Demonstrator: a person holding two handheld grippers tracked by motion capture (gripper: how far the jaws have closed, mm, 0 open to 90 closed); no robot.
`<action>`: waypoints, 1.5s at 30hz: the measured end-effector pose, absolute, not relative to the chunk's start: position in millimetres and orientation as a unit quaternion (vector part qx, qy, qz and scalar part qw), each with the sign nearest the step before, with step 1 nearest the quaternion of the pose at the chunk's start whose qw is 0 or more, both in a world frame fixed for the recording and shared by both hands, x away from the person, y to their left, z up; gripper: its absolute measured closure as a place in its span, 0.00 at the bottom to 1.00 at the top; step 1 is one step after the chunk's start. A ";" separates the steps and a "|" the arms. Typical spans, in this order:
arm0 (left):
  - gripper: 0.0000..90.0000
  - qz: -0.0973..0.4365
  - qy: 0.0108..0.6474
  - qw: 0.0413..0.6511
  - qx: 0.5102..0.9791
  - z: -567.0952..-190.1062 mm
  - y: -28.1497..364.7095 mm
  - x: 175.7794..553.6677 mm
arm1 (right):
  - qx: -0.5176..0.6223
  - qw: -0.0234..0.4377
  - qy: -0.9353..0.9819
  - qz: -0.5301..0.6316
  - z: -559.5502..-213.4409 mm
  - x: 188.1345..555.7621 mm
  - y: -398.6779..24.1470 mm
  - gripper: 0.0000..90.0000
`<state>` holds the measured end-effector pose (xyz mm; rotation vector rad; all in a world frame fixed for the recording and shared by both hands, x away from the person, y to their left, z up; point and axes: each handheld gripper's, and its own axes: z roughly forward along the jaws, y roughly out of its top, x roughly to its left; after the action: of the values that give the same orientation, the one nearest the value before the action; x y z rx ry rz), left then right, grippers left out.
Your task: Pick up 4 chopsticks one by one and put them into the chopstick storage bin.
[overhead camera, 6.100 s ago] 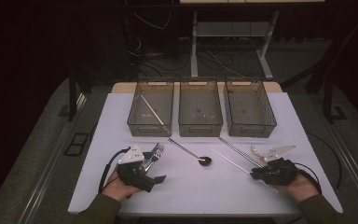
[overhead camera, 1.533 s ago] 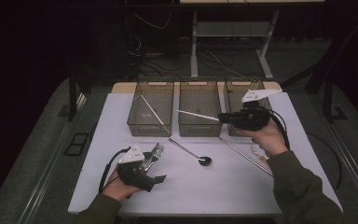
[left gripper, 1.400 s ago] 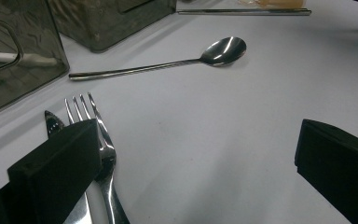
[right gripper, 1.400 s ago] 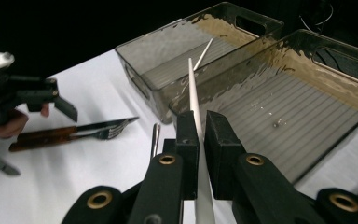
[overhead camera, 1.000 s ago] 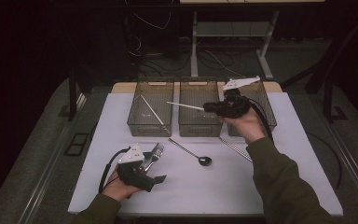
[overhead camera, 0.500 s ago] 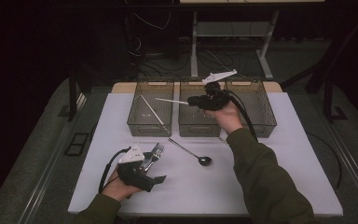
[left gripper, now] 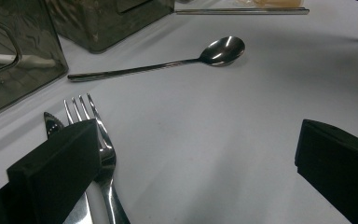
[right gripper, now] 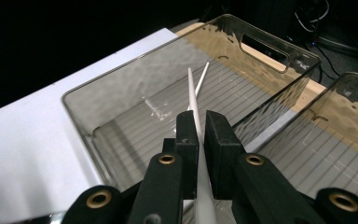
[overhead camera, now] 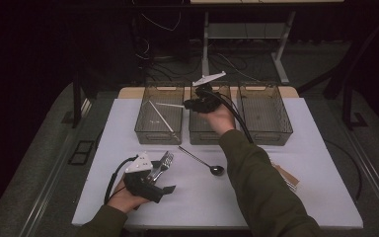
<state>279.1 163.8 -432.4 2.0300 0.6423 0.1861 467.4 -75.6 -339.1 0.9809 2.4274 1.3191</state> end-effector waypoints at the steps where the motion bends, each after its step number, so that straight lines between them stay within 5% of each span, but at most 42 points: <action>1: 0.00 0.077 0.263 0.483 0.832 -432.5 163.8 279.2 | 0.334 0.106 0.825 0.444 -340.1 469.6 -71.8 0.94; 39: 0.00 0.068 0.260 0.482 0.834 -432.2 162.3 280.3 | 0.358 0.105 0.855 0.360 -376.0 505.3 6.6 0.92; 45: 0.00 0.069 0.258 0.482 0.834 -432.1 162.6 280.7 | 0.355 0.091 0.854 0.369 -373.3 505.8 4.0 0.79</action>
<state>280.7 162.6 -432.1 2.0334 0.6287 0.1684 505.8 4.0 -373.3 1.0541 2.5383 1.0964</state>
